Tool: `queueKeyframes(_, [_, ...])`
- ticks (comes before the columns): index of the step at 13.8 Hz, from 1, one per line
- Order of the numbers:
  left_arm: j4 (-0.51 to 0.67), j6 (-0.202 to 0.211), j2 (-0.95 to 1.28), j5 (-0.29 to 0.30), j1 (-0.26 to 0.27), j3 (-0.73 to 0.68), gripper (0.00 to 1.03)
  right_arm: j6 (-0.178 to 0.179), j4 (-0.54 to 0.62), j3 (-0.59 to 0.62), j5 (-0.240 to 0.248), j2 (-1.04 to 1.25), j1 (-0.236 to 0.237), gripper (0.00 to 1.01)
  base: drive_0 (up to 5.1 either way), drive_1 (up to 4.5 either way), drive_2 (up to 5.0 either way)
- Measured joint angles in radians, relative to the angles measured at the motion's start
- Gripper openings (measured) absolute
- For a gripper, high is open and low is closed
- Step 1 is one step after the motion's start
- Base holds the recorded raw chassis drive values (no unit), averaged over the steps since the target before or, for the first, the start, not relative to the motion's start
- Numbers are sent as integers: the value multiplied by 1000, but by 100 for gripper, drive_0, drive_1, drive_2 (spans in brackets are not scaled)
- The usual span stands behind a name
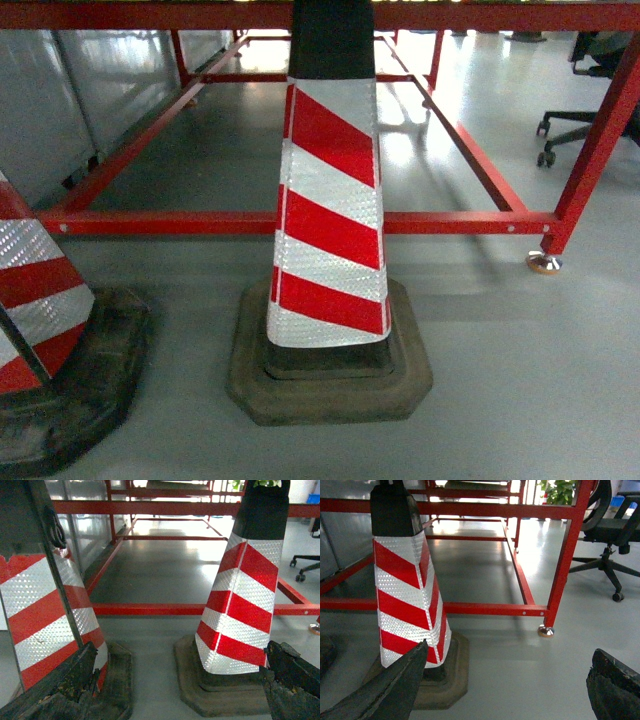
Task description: Sort blue parts and orange caps into right shelf containers
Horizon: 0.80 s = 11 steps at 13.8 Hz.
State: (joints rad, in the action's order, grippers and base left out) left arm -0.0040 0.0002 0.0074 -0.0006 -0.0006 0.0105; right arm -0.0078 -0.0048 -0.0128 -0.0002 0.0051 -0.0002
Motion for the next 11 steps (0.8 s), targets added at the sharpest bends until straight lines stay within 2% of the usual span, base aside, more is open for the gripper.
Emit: queueKeyframes(11, [-2, 0, 0, 0, 0, 0, 98, 0, -2, 0, 0, 0, 0, 98, 0, 0, 0])
